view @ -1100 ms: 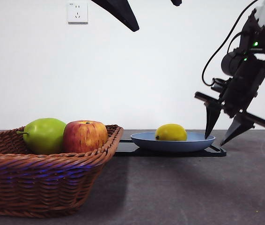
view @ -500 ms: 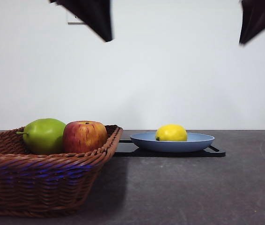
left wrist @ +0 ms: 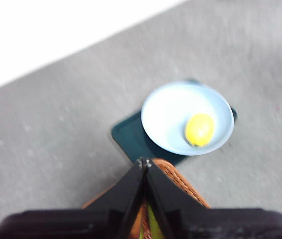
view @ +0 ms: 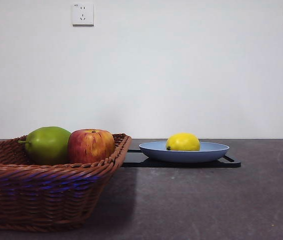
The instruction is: Take the lemon from the basket,put the lemon in the plate,hand out the plate
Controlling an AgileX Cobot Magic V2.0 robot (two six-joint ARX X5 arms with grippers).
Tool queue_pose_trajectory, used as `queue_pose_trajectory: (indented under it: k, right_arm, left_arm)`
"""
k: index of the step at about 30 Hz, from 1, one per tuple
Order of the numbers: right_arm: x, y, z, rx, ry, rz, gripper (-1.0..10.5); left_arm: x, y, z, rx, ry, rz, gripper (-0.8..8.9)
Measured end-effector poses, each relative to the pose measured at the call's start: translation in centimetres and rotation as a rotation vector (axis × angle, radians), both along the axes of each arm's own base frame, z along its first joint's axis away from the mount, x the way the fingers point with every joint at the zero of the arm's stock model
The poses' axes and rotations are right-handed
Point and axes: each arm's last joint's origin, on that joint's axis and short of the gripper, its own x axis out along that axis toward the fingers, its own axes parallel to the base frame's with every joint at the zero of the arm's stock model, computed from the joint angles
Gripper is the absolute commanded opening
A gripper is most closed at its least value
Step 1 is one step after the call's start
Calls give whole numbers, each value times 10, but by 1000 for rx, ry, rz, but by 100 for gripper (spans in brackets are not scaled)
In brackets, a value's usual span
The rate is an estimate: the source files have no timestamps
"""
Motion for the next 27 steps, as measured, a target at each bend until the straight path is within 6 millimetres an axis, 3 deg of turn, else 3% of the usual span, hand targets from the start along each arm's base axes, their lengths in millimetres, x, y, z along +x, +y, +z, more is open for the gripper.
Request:
queue_pose_trajectory:
  k: [5, 13, 17, 27]
  right_arm:
    - [-43, -1, -48, 15, -170, -69, 2]
    - [-65, -8, -116, 59, -225, -85, 3]
    - [-62, -7, -134, 70, -152, -120, 3]
    - [-62, -8, -133, 110, -152, -141, 3]
  left_arm:
    - [-49, 30, -50, -42, -103, 47, 6]
    - [-80, 48, -108, -73, -114, 66, 6]
    - [-84, 50, -109, -76, -110, 67, 8]
    - [-84, 50, -109, -78, -110, 68, 8]
